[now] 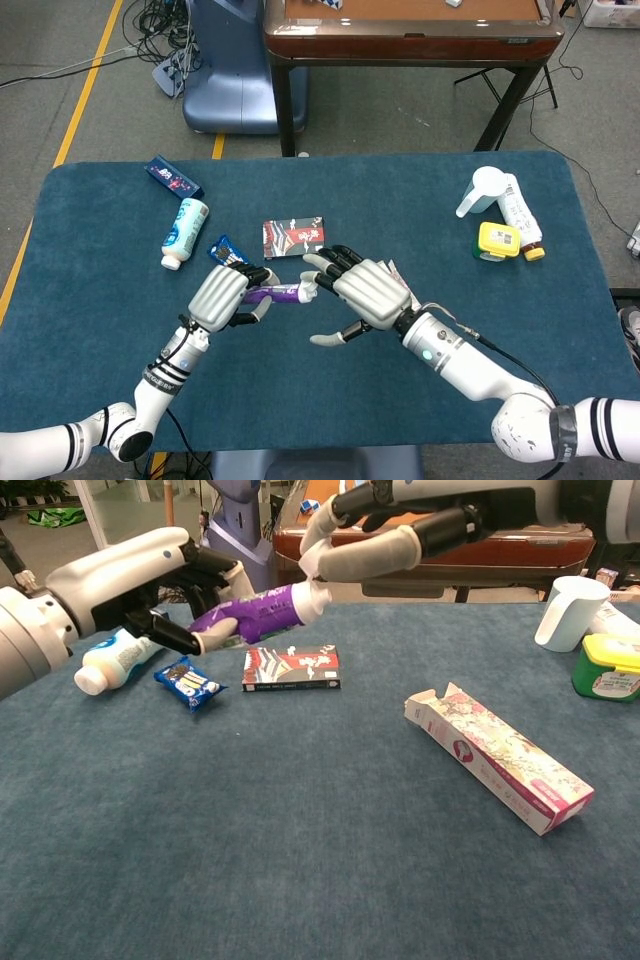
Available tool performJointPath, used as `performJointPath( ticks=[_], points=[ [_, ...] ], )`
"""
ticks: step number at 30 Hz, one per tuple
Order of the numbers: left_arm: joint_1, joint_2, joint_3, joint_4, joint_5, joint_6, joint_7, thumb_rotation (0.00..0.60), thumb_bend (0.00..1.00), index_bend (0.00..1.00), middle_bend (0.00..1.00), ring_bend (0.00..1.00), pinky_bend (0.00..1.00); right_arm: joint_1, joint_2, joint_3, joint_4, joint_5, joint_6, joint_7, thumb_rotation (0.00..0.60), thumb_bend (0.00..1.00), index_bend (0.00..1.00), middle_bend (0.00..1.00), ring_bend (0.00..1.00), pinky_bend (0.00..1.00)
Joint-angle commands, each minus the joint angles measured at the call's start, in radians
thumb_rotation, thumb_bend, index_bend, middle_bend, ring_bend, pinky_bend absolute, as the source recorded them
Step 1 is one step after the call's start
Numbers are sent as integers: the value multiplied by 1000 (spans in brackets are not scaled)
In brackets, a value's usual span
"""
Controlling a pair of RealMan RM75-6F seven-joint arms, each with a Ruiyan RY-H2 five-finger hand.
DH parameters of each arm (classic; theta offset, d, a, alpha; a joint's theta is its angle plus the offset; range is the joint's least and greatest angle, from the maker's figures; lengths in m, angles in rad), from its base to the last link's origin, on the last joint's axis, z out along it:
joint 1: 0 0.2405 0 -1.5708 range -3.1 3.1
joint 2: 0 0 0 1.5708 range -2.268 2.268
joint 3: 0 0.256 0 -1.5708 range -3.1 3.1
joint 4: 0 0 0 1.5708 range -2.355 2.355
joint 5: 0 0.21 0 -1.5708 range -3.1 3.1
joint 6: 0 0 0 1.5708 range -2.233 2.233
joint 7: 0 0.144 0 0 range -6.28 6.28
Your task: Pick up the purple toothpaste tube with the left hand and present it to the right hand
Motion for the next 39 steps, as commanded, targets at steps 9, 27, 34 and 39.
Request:
performJointPath(
  ticks=[9,27,34,39],
  points=[
    [-2,4,-1,8,-17,-11,-35,600,454,575,696,472,426,-9,8,-34,3,-26,1,34,131,163,174,66,0,0],
    [23,48,-22,-73,-68,-28,-234,600,454,575,698,476,457,-32,-10,-31,-3,-108,72,99,130,164,174,65,0,0],
    [33,51,-30,-108,-69,-21,-318,600,454,577,699,476,459,-27,-34,4,5,-149,113,122,130,131,81,19,0,0],
    [35,45,-32,-114,-83,-25,-328,600,454,577,699,477,462,-7,-62,24,0,-146,128,100,127,101,8,0,0,0]
  ],
)
